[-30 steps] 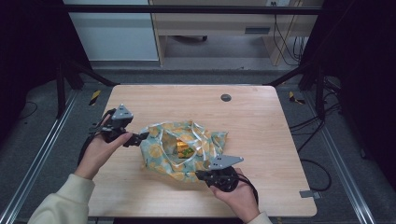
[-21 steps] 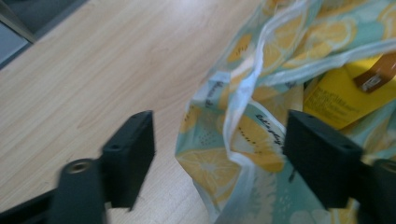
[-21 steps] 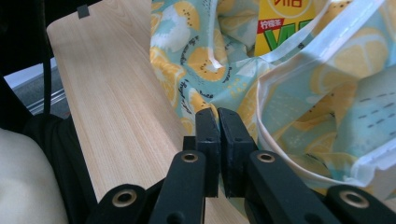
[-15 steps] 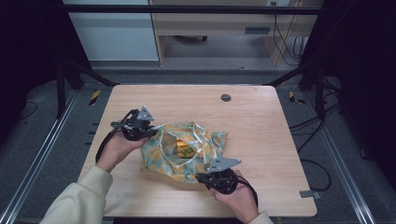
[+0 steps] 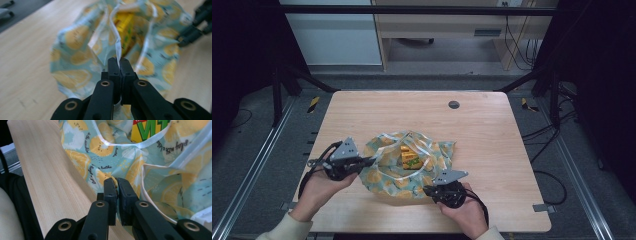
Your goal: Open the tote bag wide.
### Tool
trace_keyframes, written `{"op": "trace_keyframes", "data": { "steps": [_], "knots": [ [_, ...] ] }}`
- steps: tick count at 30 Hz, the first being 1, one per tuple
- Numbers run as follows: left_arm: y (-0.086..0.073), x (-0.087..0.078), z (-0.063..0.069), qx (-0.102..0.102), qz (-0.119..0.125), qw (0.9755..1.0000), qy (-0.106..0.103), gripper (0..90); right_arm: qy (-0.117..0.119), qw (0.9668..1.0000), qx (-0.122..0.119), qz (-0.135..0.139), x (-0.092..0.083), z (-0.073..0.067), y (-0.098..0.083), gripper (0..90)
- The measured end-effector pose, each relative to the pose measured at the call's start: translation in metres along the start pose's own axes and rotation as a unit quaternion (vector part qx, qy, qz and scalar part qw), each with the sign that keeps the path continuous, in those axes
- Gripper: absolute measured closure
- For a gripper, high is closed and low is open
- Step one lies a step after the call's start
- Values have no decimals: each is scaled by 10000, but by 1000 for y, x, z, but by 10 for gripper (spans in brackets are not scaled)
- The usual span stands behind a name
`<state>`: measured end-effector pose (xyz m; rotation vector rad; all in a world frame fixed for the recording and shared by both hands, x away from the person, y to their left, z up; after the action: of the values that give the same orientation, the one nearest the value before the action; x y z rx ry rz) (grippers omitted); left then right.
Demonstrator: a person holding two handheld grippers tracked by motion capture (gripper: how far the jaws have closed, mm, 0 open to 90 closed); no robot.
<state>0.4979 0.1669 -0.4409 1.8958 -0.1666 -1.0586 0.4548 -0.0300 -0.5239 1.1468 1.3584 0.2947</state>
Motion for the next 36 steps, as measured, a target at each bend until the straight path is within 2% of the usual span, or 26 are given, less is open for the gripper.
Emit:
{"op": "trace_keyframes", "data": {
  "steps": [2,6,10,12,15,18,19,22,26,29,30,32,36],
  "knots": [
    [-14,0,13,72,-62,9998,-182,894,-6,10000,16,13,0,1,0,854],
    [-38,7,25,226,-259,9990,-292,894,-63,9999,82,22,-1,5,-2,847],
    [-63,19,24,190,-522,9978,-357,894,-103,9998,150,28,-2,8,-3,845],
    [-74,25,20,207,-692,9970,-272,893,-117,9998,167,29,-2,9,-4,828],
    [-86,33,20,250,-899,9952,-277,891,-126,9998,180,-3,-1,9,-5,784],
    [-91,37,20,255,-962,9948,-213,888,-137,9997,174,52,-3,7,-3,731],
    [-93,37,20,353,-1008,9941,-185,888,-154,9997,158,68,-5,7,-2,723],
    [-97,37,19,375,-1062,9935,-133,887,-255,9994,118,185,-14,4,3,685],
    [-105,38,18,348,-1169,9924,-137,887,-376,9987,123,324,-24,6,9,683],
    [-106,36,17,331,-1158,9927,-106,886,-488,9977,73,470,-34,10,22,682],
    [-106,36,16,330,-1172,9925,-95,885,-566,9971,-6,508,-40,12,33,677],
    [-107,37,15,286,-1175,9926,-86,885,-589,9967,-35,566,-43,13,40,669],
    [-107,37,15,294,-1159,9928,-87,885,-829,9941,-127,682,-50,25,62,593]
  ]
}}
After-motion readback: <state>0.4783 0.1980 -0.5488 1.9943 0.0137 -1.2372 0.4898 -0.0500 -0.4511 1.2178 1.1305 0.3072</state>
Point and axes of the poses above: each handheld gripper's, and its own axes: x roughly forward along the jaws, y roughly out of its top, z roughly to its right, the point moved 10 cm from there along x, roughly forward along the jaws, and after that the axes turned 10 degrees about y, right-handed, at the moved point
